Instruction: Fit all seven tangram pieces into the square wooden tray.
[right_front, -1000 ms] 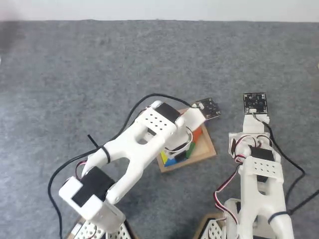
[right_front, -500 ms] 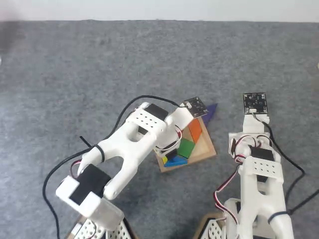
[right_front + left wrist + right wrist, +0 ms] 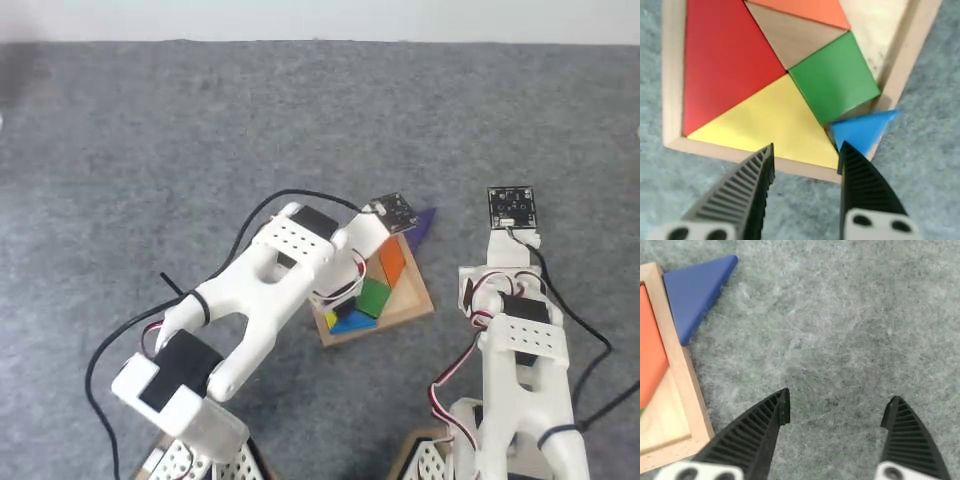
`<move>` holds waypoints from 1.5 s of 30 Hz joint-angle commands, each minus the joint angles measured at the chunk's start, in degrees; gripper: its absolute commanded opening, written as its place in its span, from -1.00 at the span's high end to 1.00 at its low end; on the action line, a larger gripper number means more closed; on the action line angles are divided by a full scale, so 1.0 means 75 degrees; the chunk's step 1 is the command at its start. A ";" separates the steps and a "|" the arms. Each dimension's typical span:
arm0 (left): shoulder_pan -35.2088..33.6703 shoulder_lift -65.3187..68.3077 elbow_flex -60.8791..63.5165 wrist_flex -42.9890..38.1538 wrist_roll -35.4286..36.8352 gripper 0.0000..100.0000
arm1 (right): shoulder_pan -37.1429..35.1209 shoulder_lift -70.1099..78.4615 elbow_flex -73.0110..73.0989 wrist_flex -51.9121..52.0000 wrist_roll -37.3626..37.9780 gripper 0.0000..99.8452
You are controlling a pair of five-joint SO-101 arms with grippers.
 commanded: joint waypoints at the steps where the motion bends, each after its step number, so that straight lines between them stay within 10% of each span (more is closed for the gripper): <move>1: -0.0035 -0.0176 -0.0768 0.0516 -0.0023 0.59 | -0.0053 -0.0252 -0.0070 -0.0088 0.0000 0.39; 45: 0.0645 -0.0070 0.0029 -0.0047 0.0328 0.59 | -0.0053 -0.0252 -0.0070 -0.0088 0.0000 0.39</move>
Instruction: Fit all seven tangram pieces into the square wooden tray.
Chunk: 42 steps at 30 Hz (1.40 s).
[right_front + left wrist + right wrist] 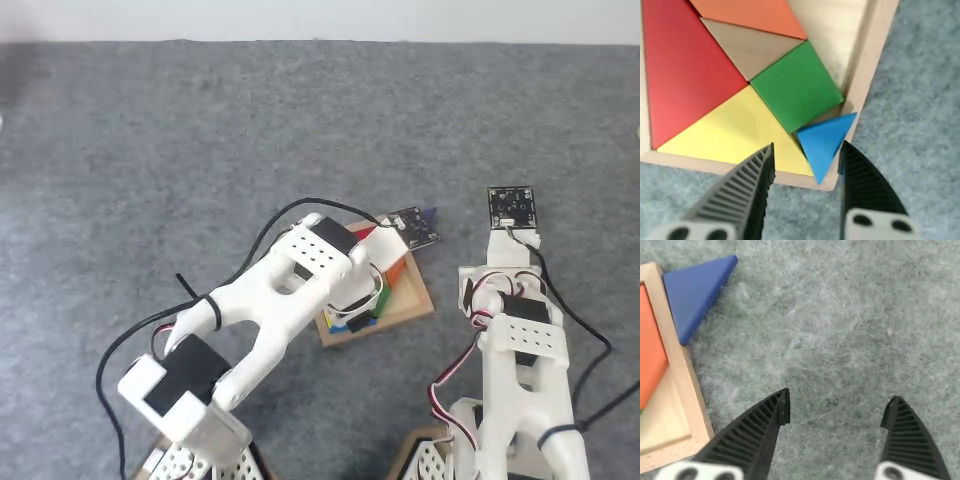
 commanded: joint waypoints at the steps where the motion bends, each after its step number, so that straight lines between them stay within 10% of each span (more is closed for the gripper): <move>1: -0.0059 -0.0070 -0.0029 -0.0117 -0.0082 0.59 | -0.0064 -0.0252 -0.0070 -0.0088 0.0000 0.39; 14: -0.0680 0.1008 -0.0639 -0.0422 -0.0375 0.59 | -0.0064 -0.0252 -0.0070 -0.0088 0.0000 0.39; 32: -0.0352 -0.2133 -0.0674 0.0891 0.0598 0.59 | -0.0053 -0.0252 -0.0047 -0.0088 0.0000 0.39; 42: -0.4255 -0.3223 0.1541 -0.2614 0.3751 0.58 | -0.0076 -0.0170 -0.0574 0.0768 0.0680 0.38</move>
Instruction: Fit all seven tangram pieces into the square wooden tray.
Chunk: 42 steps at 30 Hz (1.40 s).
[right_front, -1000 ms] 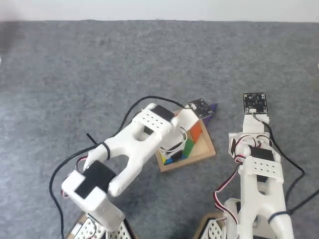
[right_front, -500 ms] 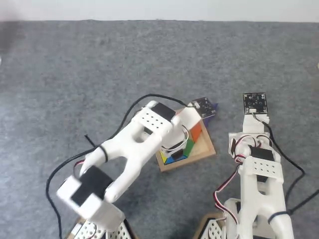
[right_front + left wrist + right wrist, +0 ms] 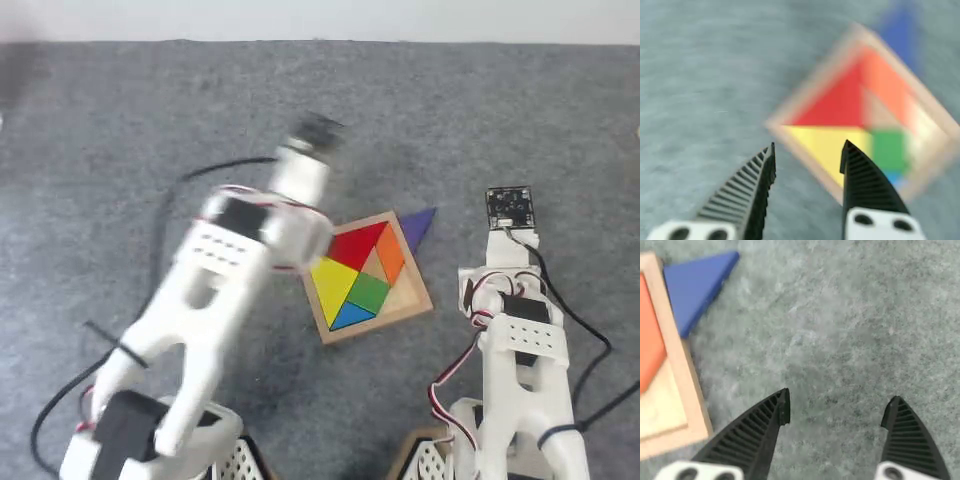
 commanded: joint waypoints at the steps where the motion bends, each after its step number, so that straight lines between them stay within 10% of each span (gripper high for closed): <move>1: -0.2063 -0.0410 0.1201 -0.2075 0.1325 0.58 | -0.0088 -0.0158 -0.0867 0.0885 0.0375 0.38; 12: -0.3048 -0.0481 0.2292 -0.3563 0.1688 0.58 | -0.2292 0.2256 -0.3833 0.2256 -0.0199 0.38; 42: -0.3845 -0.0410 0.2092 -0.4149 0.1911 0.58 | -0.1999 0.4249 -0.3247 0.1143 0.0481 0.38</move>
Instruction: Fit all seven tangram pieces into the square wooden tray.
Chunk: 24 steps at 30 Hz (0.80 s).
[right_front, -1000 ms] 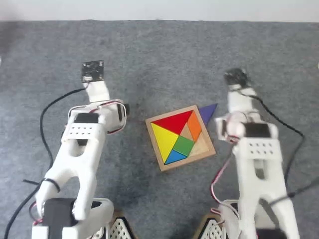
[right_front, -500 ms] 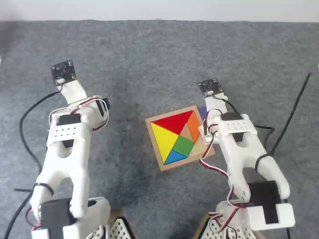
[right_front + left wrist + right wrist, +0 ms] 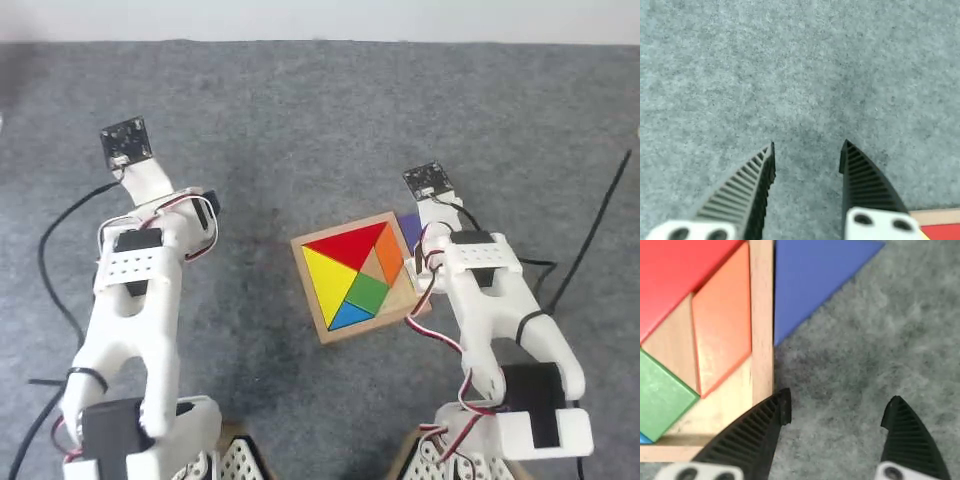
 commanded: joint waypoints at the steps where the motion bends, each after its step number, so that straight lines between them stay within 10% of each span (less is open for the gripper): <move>1: -0.0059 -0.0281 -0.0264 -0.0141 0.0059 0.58 | 0.0064 -0.0111 -0.0035 -0.0041 0.0164 0.38; 24: -0.0094 -0.0281 -0.0100 -0.0445 0.0059 0.58 | -0.0756 -0.0193 0.0223 -0.0053 0.0117 0.38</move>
